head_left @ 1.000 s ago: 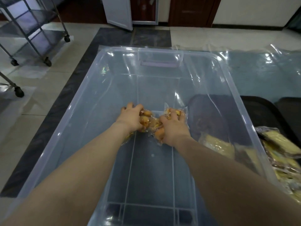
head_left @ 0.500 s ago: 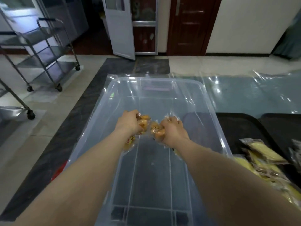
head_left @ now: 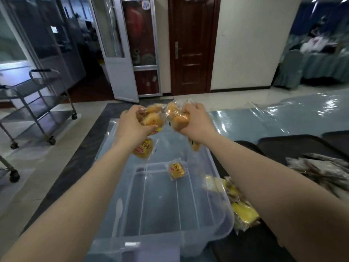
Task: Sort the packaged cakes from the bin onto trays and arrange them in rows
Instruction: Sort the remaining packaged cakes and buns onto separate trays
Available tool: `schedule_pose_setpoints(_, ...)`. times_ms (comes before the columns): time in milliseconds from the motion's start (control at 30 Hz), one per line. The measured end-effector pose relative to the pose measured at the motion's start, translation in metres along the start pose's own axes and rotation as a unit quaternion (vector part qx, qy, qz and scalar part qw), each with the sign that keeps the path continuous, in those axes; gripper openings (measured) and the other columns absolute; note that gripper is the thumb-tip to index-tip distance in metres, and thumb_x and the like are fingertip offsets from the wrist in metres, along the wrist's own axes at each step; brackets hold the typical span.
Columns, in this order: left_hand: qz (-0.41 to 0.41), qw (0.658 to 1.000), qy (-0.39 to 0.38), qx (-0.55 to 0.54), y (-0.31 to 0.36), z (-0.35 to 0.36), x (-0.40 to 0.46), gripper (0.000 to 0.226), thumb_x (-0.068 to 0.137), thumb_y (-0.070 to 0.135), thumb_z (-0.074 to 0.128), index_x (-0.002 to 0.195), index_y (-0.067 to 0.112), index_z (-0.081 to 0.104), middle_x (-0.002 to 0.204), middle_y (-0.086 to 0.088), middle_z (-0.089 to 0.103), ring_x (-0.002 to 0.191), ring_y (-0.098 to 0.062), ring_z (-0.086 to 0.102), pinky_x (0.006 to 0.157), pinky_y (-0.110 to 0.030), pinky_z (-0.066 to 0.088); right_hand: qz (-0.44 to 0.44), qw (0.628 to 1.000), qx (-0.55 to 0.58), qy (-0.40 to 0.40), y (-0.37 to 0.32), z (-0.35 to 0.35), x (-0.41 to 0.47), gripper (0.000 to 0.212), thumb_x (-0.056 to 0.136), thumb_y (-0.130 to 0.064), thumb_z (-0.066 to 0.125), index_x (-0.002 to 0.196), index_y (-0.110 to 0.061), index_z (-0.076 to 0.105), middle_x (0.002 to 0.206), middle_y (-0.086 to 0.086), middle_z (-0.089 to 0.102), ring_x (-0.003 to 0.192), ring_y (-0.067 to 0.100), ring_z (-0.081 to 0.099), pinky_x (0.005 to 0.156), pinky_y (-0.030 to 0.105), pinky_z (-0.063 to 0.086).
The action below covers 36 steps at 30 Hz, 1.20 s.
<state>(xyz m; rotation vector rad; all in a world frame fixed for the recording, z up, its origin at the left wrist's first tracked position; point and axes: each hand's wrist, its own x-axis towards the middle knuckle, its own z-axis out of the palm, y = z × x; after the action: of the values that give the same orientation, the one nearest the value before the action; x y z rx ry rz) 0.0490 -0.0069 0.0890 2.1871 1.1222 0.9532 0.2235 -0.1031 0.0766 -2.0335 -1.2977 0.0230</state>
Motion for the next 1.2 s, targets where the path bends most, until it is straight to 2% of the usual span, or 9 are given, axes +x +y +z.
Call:
schedule_pose_setpoints(100,0.035,0.998,0.007,-0.057,0.030,0.006,-0.021,0.056,0.061,0.032,0.084,0.108,0.031,0.052,0.110,0.001,0.058,0.096,-0.015,0.056,0.078,-0.027,0.043,-0.001,0.999,0.035,0.041,0.012,-0.033,-0.026,0.054,0.064,-0.035,0.082,0.106,-0.034,0.049,0.127,0.001,0.039,0.095,0.013,0.045,0.079,0.023,0.037)
schedule_pose_setpoints(267,0.075,0.985,-0.031,-0.150,0.096,0.031,-0.058,0.056,0.064,0.028,0.084,0.107,0.036,0.049,0.092,0.023,0.053,0.082,0.005,0.051,0.065,-0.014,0.036,0.011,0.993,0.072,0.096,0.049,-0.096,-0.071,0.052,0.067,-0.036,0.083,0.103,-0.037,0.045,0.117,-0.006,0.040,0.088,0.002,0.041,0.066,0.009,0.028)
schedule_pose_setpoints(467,0.110,0.976,-0.092,-0.165,0.182,0.092,-0.090,0.059,0.065,0.032,0.082,0.114,0.036,0.049,0.104,0.017,0.054,0.091,0.000,0.053,0.069,-0.018,0.040,0.029,0.987,0.085,0.133,0.125,-0.175,-0.116,0.054,0.065,-0.035,0.084,0.101,-0.040,0.045,0.112,-0.005,0.042,0.085,-0.001,0.042,0.066,0.010,0.031)
schedule_pose_setpoints(633,0.088,0.974,-0.107,-0.179,0.244,0.171,-0.118,0.057,0.066,0.033,0.083,0.109,0.043,0.046,0.098,0.025,0.052,0.086,0.007,0.049,0.064,-0.014,0.036,0.031,0.985,0.105,0.132,0.209,-0.231,-0.146,0.052,0.065,-0.032,0.084,0.094,-0.047,0.043,0.105,-0.010,0.042,0.087,-0.002,0.045,0.066,0.009,0.031)
schedule_pose_setpoints(833,0.046,0.962,-0.150,-0.224,0.304,0.277,-0.152,0.062,0.066,0.032,0.083,0.116,0.040,0.047,0.099,0.025,0.052,0.089,0.007,0.051,0.065,-0.015,0.038,0.053,0.989,0.084,0.112,0.319,-0.292,-0.176,0.049,0.064,-0.033,0.084,0.104,-0.028,0.056,0.111,-0.003,0.050,0.094,0.008,0.051,0.075,0.018,0.041)
schedule_pose_setpoints(900,0.035,0.957,-0.170,-0.230,0.319,0.309,-0.158,0.061,0.065,0.032,0.083,0.113,0.042,0.047,0.102,0.021,0.055,0.091,0.004,0.054,0.065,-0.016,0.040,0.064,0.989,0.079,0.111,0.352,-0.308,-0.187,0.049,0.064,-0.033,0.084,0.104,-0.030,0.055,0.112,-0.005,0.048,0.095,0.006,0.049,0.073,0.014,0.037)
schedule_pose_setpoints(1033,0.016,0.950,-0.199,-0.239,0.341,0.365,-0.160,0.061,0.065,0.034,0.083,0.112,0.044,0.045,0.104,0.019,0.055,0.091,0.001,0.054,0.065,-0.019,0.041,0.082,0.987,0.056,0.129,0.411,-0.328,-0.207,0.053,0.063,-0.036,0.084,0.101,-0.043,0.047,0.116,-0.014,0.039,0.095,-0.020,0.037,0.073,0.001,0.030)
schedule_pose_setpoints(1100,0.014,0.944,-0.215,-0.248,0.355,0.399,-0.159,0.064,0.066,0.035,0.082,0.119,0.038,0.047,0.100,0.021,0.055,0.088,0.003,0.053,0.064,-0.018,0.039,0.101,0.983,0.040,0.146,0.443,-0.340,-0.217,0.055,0.062,-0.038,0.084,0.103,-0.044,0.047,0.120,-0.014,0.037,0.087,-0.017,0.033,0.074,-0.004,0.026)
schedule_pose_setpoints(1200,0.016,0.933,-0.248,-0.258,0.380,0.452,-0.163,0.065,0.066,0.034,0.082,0.121,0.033,0.048,0.097,0.022,0.055,0.084,0.006,0.052,0.062,-0.015,0.038,0.139,0.975,0.021,0.171,0.491,-0.358,-0.239,0.056,0.061,-0.041,0.082,0.105,-0.044,0.048,0.122,-0.014,0.037,0.098,-0.012,0.029,0.077,0.000,0.025)
